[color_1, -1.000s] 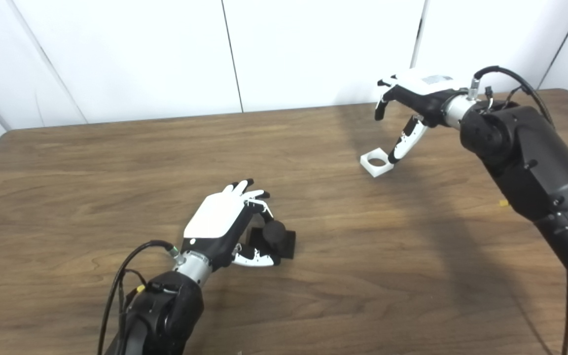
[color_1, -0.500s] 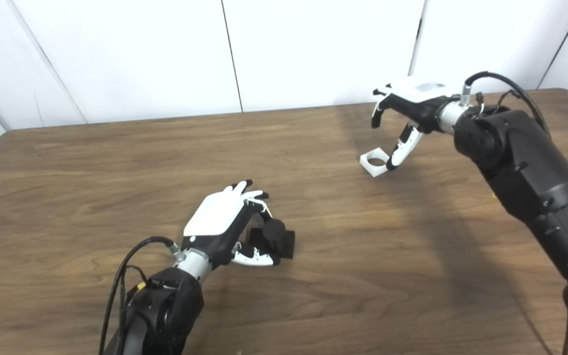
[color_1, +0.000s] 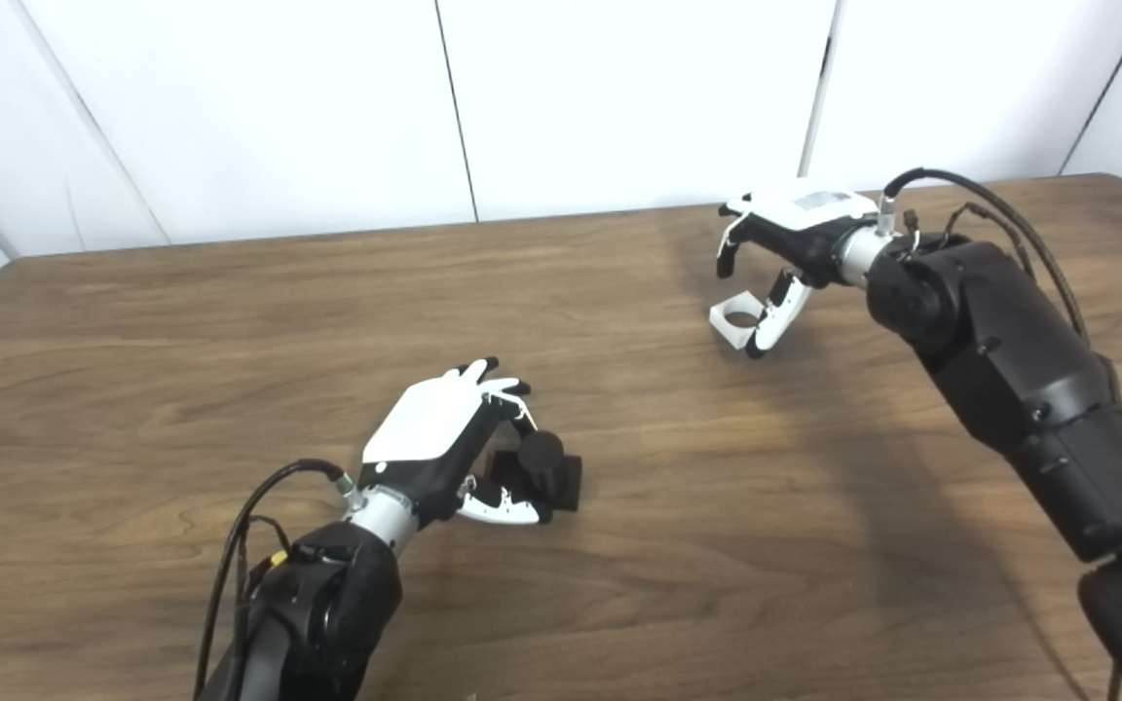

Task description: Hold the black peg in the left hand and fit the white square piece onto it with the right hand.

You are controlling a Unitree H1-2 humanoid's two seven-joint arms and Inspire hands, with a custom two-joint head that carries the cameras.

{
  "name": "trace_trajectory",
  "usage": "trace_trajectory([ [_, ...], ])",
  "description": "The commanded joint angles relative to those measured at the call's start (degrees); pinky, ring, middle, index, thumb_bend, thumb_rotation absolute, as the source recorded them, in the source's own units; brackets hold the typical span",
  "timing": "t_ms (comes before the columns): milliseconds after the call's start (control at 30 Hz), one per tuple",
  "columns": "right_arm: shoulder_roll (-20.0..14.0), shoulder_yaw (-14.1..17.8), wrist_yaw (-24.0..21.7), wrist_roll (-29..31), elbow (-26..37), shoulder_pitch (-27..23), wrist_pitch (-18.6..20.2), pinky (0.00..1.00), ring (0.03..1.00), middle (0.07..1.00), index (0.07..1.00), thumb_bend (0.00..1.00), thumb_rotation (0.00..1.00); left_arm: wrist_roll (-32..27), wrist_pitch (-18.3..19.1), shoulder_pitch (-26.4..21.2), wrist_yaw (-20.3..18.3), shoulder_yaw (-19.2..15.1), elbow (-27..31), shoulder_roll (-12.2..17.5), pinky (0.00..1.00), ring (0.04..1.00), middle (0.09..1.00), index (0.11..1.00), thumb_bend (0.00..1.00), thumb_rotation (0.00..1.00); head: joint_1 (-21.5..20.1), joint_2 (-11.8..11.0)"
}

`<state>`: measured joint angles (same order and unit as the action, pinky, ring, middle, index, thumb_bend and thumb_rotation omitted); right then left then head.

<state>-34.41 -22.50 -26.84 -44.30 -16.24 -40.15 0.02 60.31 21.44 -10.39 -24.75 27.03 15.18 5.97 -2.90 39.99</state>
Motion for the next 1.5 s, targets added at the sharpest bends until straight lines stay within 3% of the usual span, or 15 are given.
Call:
trace_trajectory([
  [0, -0.49, 0.58, 2.31, -0.54, 0.27, -2.49, -1.43, 0.99, 1.000, 0.980, 0.690, 0.93, 0.25, 0.66, 0.90, 2.15, -3.24, 0.92, -1.92, 1.79, 1.00, 1.000, 0.882, 0.485, 0.52, 0.07, -0.08, 0.06],
  [1467, 0.00, -1.35, 5.33, -2.28, -7.62, -1.74, -3.52, 0.98, 1.000, 0.969, 0.666, 0.91, 0.27, 0.25, 1.11, 2.37, -2.82, 0.77, -1.36, 1.51, 1.00, 1.000, 0.888, 0.486, 0.52, 0.06, -0.80, 0.02],
])
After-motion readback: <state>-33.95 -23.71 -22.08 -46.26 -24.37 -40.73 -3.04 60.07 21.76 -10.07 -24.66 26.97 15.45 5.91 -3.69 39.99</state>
